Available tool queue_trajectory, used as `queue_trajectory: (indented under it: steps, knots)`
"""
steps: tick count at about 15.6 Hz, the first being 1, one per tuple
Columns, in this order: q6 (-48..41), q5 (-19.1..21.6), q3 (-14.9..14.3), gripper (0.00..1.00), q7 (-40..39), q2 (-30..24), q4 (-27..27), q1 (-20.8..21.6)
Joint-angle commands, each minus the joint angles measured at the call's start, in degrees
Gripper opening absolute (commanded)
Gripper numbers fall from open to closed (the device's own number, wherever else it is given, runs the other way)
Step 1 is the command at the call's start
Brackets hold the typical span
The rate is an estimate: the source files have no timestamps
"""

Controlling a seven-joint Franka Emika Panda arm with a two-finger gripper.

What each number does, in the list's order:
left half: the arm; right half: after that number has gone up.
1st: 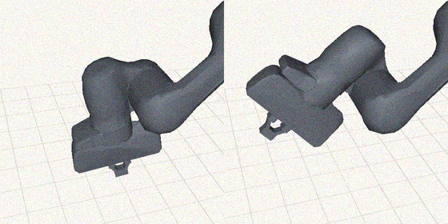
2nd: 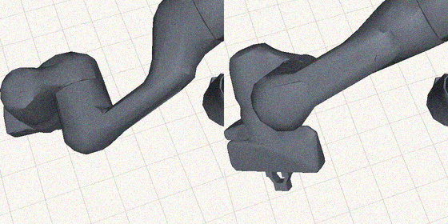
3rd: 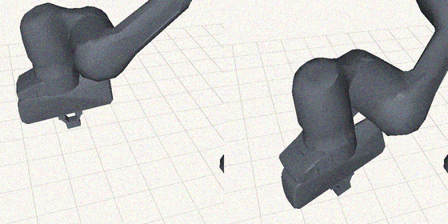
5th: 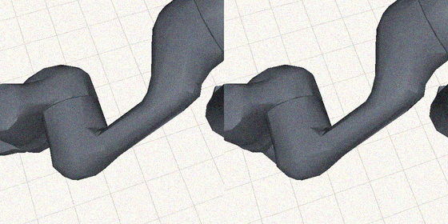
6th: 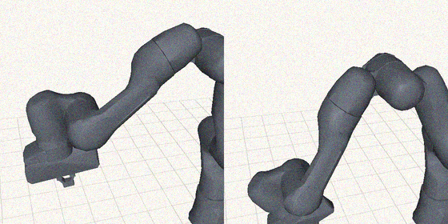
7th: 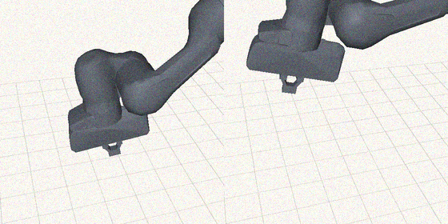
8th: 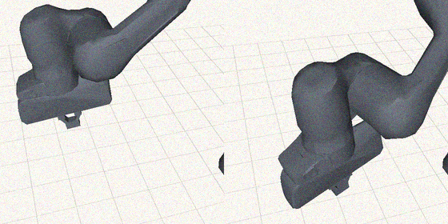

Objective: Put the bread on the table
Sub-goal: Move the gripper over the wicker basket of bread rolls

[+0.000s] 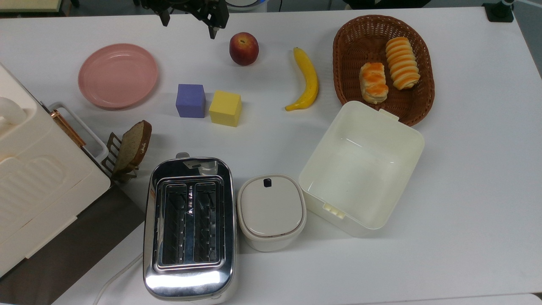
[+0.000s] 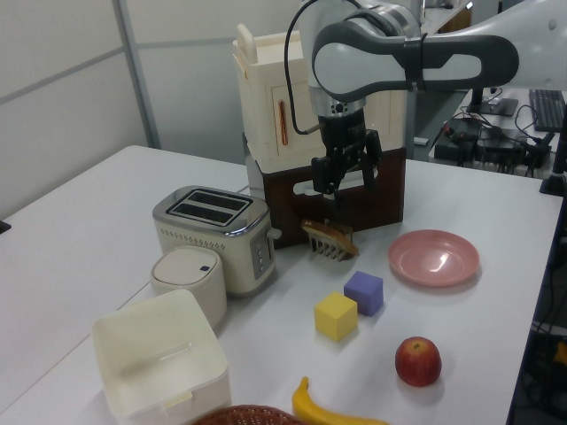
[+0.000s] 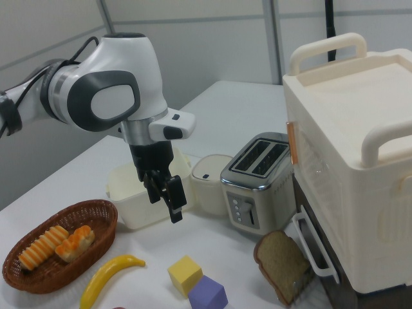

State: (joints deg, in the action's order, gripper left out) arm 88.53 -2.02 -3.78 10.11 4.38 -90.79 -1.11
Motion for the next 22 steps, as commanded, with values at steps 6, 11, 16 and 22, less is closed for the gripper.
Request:
queue_trajectory:
  steps: [6, 11, 16, 22]
  knots:
    - [-0.9, 3.2, -1.0, 1.00, -1.4, 0.4, 0.3, 0.5]
    - [-0.8, 6.1, -0.1, 1.00, -0.8, 0.5, 0.2, 2.4]
    - [1.5, 6.7, -0.3, 1.00, 6.7, 0.6, -0.6, 13.7]
    - [8.8, 6.5, -0.4, 1.00, 17.0, 4.8, -3.4, 25.0]
